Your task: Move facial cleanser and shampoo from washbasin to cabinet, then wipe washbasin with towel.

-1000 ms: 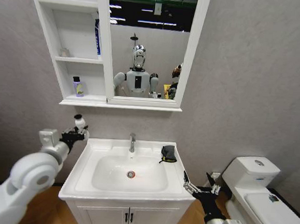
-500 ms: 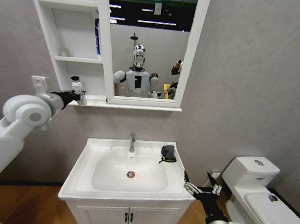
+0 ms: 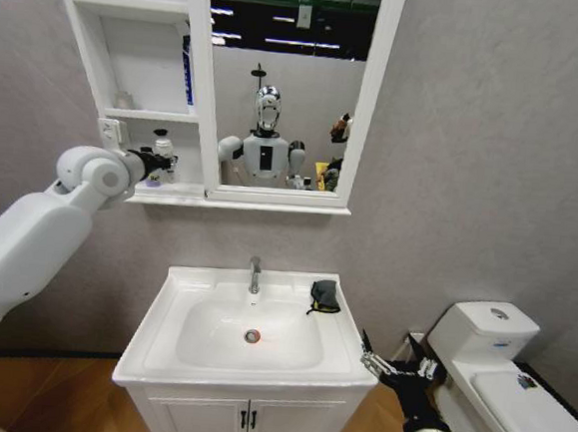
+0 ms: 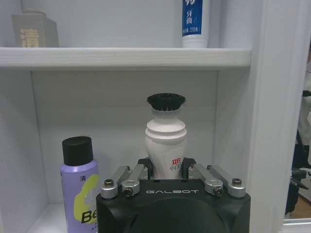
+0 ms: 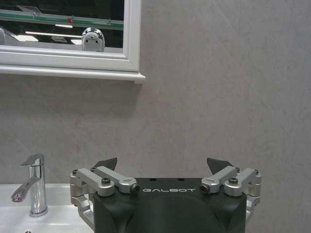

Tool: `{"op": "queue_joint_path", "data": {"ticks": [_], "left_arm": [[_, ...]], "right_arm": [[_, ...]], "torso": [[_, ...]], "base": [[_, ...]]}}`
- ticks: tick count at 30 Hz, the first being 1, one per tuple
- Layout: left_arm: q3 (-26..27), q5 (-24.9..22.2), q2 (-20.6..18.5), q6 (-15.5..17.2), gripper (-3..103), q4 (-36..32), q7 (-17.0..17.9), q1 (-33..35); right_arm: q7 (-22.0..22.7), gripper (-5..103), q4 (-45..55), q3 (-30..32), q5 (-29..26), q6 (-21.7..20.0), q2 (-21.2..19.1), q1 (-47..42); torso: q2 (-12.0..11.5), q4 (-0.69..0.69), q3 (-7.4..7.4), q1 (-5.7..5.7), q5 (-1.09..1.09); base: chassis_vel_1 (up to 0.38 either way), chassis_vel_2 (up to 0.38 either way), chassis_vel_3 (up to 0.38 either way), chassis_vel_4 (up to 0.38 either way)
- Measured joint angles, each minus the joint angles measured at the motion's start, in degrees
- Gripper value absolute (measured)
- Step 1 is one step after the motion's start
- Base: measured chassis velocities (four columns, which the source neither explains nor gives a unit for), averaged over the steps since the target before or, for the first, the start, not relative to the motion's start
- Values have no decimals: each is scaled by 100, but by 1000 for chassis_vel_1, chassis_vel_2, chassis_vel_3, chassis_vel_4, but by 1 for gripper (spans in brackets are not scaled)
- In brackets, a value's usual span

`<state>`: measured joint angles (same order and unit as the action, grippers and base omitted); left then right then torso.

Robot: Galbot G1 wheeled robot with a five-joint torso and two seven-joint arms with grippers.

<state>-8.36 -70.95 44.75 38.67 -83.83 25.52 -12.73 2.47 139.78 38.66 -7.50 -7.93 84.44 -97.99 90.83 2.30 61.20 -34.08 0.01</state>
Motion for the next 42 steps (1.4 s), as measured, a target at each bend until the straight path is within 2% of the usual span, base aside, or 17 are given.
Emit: {"op": "queue_joint_path", "data": {"ticks": [8, 13, 17, 20, 21, 22, 25, 27, 28, 30, 31, 33, 35, 39, 40, 41, 42], "left_arm": [[-285, 227, 263, -28, 30, 654, -215, -261], [-412, 546, 498, -73, 30, 1061, -351, -406], [-434, 630, 534, -76, 28, 1143, -324, -411], [-434, 665, 534, -83, 30, 1177, -293, -399], [-420, 683, 529, -93, 41, 1207, -269, -376], [-420, 683, 529, -93, 41, 1207, -269, -376], [-347, 684, 486, -128, 57, 1152, -260, -328], [-317, 681, 474, -132, 57, 1113, -260, -312], [-255, 672, 463, -158, 69, 1047, -259, -283], [-222, 673, 463, -183, 69, 1024, -259, -266], [-114, 685, 458, -230, 79, 945, -253, -201], [-23, 685, 443, -235, 79, 843, -236, -136], [364, 735, 370, -234, 89, 344, -68, 187], [739, 799, 289, -215, 98, -215, 222, 633], [890, 909, 237, -256, 100, -418, 301, 877], [1212, 1276, 123, -422, 100, -808, 352, 1435], [1212, 1276, 123, -422, 100, -808, 352, 1435]], "right_arm": [[19, 100, 0, 66, -51, 6, 4, -3], [23, 100, -69, 76, -65, 51, 15, 11], [23, 100, -97, 117, -79, 122, 12, -37], [23, 100, -102, 129, -80, 142, 12, -43], [21, 100, -102, 138, -80, 151, 12, -52], [21, 100, -102, 138, -80, 151, 12, -52], [19, 100, -101, 128, -79, 152, 7, -33], [20, 100, -99, 122, -75, 152, 8, -27], [20, 100, -97, 111, -69, 150, 8, -16], [20, 100, -97, 107, -67, 149, 9, -15], [20, 100, -97, 101, -61, 148, 11, -13], [20, 100, -96, 101, -60, 148, 12, -15], [24, 100, -94, 108, -60, 147, 22, -24], [50, 100, -97, 114, -66, 147, 26, -18], [83, 100, -104, 105, -67, 140, 26, -5], [119, 100, -104, 76, -67, 96, 26, 8], [119, 100, -104, 76, -67, 96, 26, 8]], "torso": [[0, -3, 0, 0, -1], [0, 0, 0, 1, 0], [0, 0, 0, 1, -1], [1, -2, -1, 1, 0], [1, -2, -1, 1, -1], [1, -2, -1, 1, -1], [1, -2, -1, 1, -1], [1, -2, -1, 1, -1], [1, -2, -1, 1, -1], [1, -2, -1, 1, -1], [1, 0, -1, 1, -1], [1, 0, -1, 1, -1], [1, 1, -1, 1, 0], [1, -1, -1, 2, 1], [1, 0, -1, 2, 1], [1, 0, -1, 2, 0], [1, 0, -1, 2, 0]], "base": [[0, 0, 0, 0], [0, 0, 0, 0], [0, 0, 0, 0], [0, 0, 0, 0], [0, 0, 0, 0], [0, 0, 0, 0], [0, 0, 0, 0], [0, 0, 0, 0], [0, 0, 0, 0], [0, 0, 0, 0], [0, 0, 0, 0], [0, 0, 0, 0], [0, 0, 0, 0], [0, 0, 0, 0], [0, 0, 0, 0], [0, 0, 0, 0], [0, 0, 0, 0]]}}
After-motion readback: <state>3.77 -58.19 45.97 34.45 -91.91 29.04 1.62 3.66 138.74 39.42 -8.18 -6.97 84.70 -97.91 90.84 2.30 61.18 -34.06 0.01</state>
